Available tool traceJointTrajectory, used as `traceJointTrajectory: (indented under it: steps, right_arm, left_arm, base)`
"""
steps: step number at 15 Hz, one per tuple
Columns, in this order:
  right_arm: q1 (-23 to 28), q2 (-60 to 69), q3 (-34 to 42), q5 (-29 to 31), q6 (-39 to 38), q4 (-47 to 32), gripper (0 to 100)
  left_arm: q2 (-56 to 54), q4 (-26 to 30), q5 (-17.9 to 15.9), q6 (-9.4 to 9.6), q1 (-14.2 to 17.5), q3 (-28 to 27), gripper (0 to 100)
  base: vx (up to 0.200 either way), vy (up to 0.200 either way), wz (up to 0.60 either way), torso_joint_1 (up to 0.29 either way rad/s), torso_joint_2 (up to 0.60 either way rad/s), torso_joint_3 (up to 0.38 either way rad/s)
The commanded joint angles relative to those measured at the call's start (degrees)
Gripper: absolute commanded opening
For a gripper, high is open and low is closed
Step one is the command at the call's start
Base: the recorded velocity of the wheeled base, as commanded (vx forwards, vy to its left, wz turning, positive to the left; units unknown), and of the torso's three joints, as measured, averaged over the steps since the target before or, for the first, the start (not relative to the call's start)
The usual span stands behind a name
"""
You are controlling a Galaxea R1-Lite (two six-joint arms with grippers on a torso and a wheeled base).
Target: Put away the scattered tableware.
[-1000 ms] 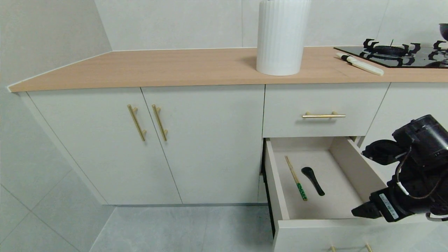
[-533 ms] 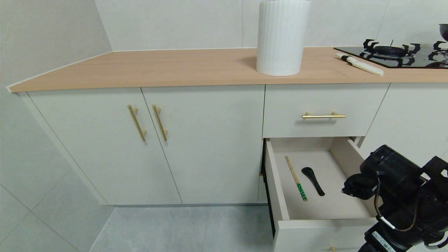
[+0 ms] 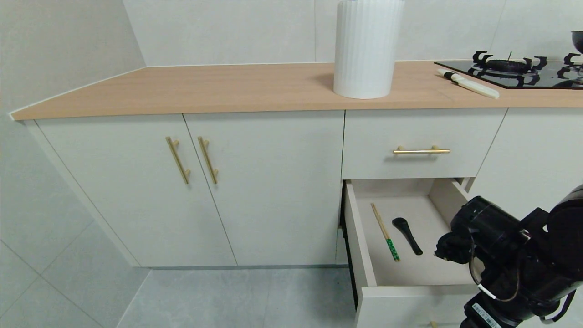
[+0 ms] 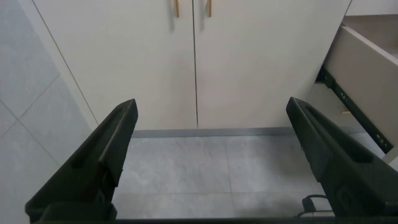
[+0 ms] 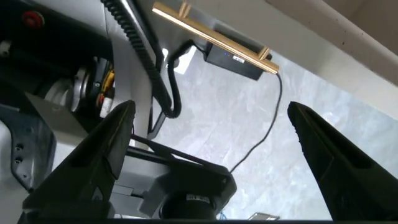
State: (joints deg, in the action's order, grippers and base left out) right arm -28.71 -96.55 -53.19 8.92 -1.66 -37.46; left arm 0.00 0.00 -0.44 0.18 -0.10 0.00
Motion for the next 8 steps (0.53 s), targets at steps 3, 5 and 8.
traceJointTrajectory:
  steps: [3, 5, 8]
  right_arm:
    - [2.61, -3.38, -3.94, 0.04, -5.46, -0.16, 100]
    - [3.04, -4.44, -4.47, 0.13, -6.69, -0.16, 100]
    - [4.54, -6.28, -6.23, 0.39, -8.80, -0.16, 100]
  left_arm:
    - [0.00, 0.00, 0.00, -0.01, 0.01, 0.00, 100]
    - [0.00, 0.00, 0.00, -0.01, 0.01, 0.00, 100]
    - [0.00, 0.00, 0.00, -0.01, 0.01, 0.00, 100]
  base:
    - [0.000, 0.000, 0.00, 0.000, 0.00, 0.000]
    - [0.000, 0.000, 0.00, 0.000, 0.00, 0.000]
    - [0.000, 0.000, 0.00, 0.000, 0.00, 0.000]
